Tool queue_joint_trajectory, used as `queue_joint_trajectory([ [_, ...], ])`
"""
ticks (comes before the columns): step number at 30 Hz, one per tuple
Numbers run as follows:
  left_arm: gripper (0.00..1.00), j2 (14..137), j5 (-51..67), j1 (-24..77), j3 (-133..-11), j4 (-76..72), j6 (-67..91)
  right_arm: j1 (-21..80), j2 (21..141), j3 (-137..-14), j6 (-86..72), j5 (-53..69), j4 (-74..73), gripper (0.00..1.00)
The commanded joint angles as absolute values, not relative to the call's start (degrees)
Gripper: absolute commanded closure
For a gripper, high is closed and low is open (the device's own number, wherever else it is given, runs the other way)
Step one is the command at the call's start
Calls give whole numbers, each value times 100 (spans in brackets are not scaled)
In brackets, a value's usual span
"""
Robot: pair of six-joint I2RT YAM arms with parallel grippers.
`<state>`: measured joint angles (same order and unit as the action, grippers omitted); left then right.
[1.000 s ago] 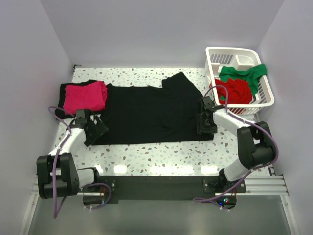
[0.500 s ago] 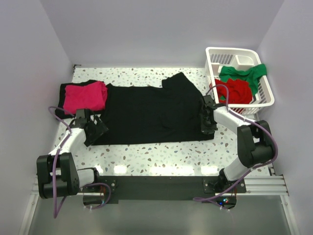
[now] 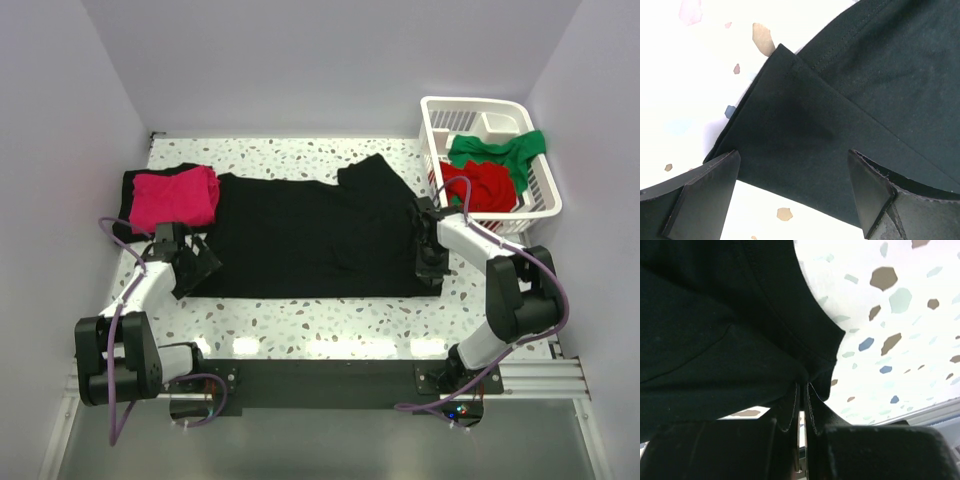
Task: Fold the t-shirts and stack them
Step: Fold the tshirt
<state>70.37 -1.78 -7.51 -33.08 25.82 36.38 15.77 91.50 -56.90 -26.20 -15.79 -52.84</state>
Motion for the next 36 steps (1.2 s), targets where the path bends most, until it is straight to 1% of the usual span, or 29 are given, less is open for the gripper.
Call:
queue_joint_trajectory([
  [1,6,7049,-422,-844,-3296,2707,3542,1529,9009,-5722,-2874,-2153,-5783,100],
  [3,6,7023,-387,-835,-3331,2690,3490,1521,9009,-5765,-2874,-2171,-5801,100],
  [5,5,6926,-369,-809,-3366,2672,3384,1529,9000,-5923,-2822,-2162,-5827,87],
  [6,5,6839,-352,-809,-3453,2715,3305,1529,8974,-5993,-2795,-2153,-5871,71],
  [7,5,6794,-343,-800,-3524,2759,3252,1529,8939,-6081,-2769,-2119,-5906,62],
  [9,4,6602,-334,-782,-3778,2865,3086,1547,8869,-6362,-2681,-2014,-6020,47],
  [10,4,6522,-325,-756,-3858,2952,3033,1564,8781,-6459,-2655,-1960,-6047,45],
  [15,6,6179,-281,-581,-4473,3111,2795,1880,8649,-7048,-2505,-1381,-6056,40],
  [18,7,6205,-369,-195,-4728,2902,2856,2127,8631,-7207,-2531,-828,-5698,38],
  [19,7,6257,-369,146,-4763,2796,2874,2162,8631,-7216,-2566,-704,-5565,38],
  [22,7,6696,-264,587,-4930,2523,2953,2232,8806,-7277,-2672,-387,-5142,37],
  [24,7,7090,-28,659,-5001,2348,3014,2294,9052,-7400,-2654,-220,-4924,37],
  [33,6,7971,1159,712,-4528,1171,3286,2575,10072,-7506,-2531,254,-3667,36],
  [36,5,8077,1257,712,-4255,1020,3383,2584,10362,-7339,-2575,334,-3367,36],
])
